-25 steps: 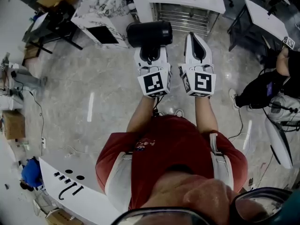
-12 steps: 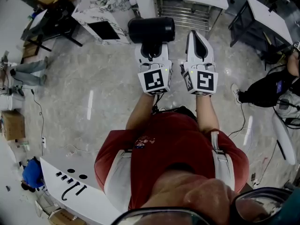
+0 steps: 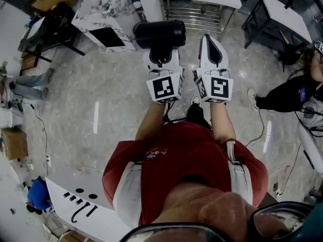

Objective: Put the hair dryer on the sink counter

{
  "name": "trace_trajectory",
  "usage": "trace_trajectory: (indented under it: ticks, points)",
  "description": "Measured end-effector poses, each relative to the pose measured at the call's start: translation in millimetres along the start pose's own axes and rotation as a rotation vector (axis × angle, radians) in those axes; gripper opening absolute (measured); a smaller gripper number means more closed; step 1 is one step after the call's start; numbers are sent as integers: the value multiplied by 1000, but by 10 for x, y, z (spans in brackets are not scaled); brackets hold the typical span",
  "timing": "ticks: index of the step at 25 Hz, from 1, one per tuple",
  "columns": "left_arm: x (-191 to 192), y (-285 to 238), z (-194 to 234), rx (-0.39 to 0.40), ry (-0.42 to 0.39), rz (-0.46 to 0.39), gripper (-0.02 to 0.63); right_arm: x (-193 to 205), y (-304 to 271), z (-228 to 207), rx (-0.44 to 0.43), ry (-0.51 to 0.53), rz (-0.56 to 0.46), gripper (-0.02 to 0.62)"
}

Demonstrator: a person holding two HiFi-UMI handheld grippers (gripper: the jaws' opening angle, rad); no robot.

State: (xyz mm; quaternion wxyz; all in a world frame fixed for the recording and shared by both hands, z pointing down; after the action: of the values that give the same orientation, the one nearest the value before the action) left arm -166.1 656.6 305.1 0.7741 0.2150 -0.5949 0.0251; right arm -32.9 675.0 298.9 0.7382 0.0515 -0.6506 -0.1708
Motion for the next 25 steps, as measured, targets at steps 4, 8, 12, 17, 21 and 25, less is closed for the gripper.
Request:
trace_trajectory:
  ticks: [4, 8, 12, 17, 21, 25]
  points:
    - [53, -263, -48, 7, -7, -10, 201, 96, -219, -162, -5, -4, 3, 2]
    - [83, -574, -72, 8, -6, -14, 202, 138, -494, -347, -6, -6, 0, 2]
    - [145, -898, -127, 14, -7, -23, 202, 216, -751, -576, -5, -5, -3, 2]
    - [244, -1284, -165, 12, -6, -25, 201, 354, -1050, -819, -1, -10, 2, 2]
    - [332, -1557, -231, 2, -1, -23, 201, 423, -1263, -1034, -3, -21, 1, 2]
    - [422, -1850, -276, -9, 3, -15, 201, 492, -1493, -1227, -9, -28, 0, 2]
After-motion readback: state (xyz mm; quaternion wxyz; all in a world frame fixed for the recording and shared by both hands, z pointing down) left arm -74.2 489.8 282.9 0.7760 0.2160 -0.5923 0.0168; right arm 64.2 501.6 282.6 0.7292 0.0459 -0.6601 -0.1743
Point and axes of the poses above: the fingertips, and each gripper's own axes: y backward along the fingers, z to its left, x out of its underside, the point moved 2 cm from there along y, backward along the fingers, and after that the axes turned 9 degrees about y, right-handed, at the moved point
